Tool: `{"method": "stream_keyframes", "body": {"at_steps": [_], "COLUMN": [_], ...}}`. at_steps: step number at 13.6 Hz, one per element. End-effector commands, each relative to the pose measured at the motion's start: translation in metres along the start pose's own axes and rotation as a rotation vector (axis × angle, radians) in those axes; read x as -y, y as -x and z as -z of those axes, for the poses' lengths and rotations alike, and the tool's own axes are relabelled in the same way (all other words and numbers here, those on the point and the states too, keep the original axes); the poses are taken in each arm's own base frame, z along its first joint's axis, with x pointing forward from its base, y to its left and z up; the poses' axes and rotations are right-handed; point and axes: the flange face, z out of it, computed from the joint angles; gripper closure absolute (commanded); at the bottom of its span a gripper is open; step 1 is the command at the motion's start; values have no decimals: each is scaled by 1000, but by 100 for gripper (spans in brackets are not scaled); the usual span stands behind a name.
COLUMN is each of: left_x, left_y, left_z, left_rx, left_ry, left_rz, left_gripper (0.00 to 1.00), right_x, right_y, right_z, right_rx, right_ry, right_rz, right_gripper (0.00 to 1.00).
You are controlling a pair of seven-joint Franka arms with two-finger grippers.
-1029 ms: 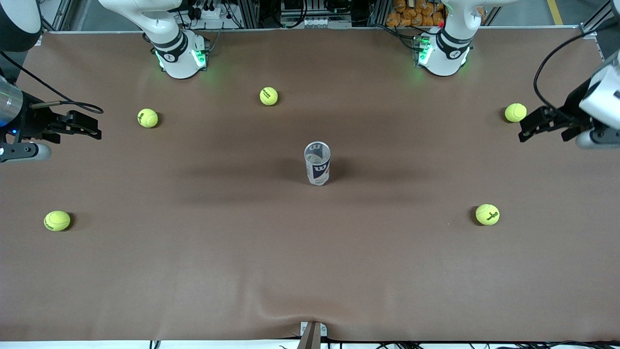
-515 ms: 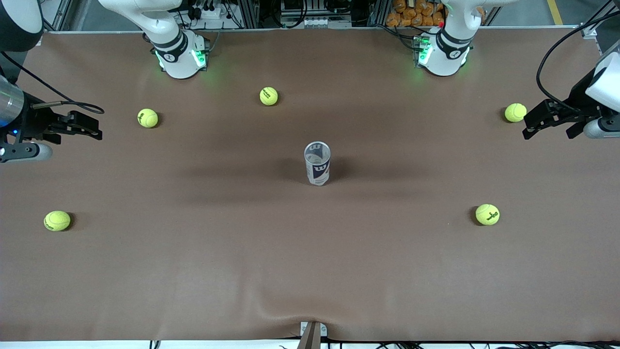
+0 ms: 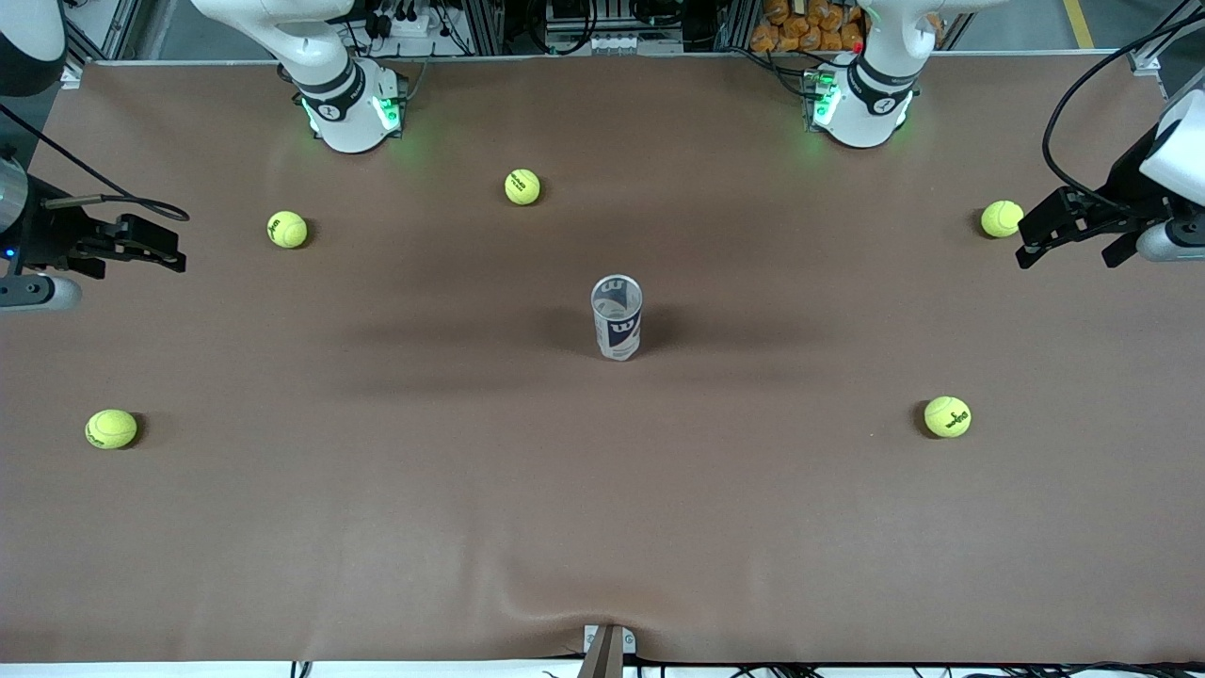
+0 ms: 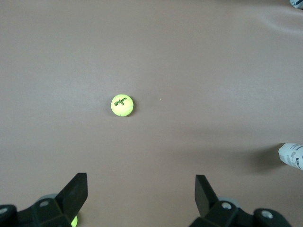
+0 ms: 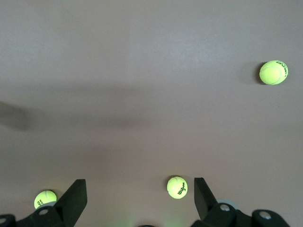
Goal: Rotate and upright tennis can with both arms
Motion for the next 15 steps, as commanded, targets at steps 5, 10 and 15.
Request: {"method": "stream_keyframes", "body": {"at_steps": [5,10,15], "left_x": [-5,-3,-4], "left_y": [4,5,7], "left_z": [8,8,7], "left_rx": [-10,-10,10], "left_ry": [-14,-7,-6], "left_rz": [10,19,18], "left_gripper": [0,0,0], "right_x": [-39,-35,-24], "right_y": [18,32,41], "right_z": [10,15,19], "right_rx": [-9,-18,-33], "right_ry": [-16,-16,-33], "right_rz": [-79,-75,-58], "right_gripper": [0,0,0]}}
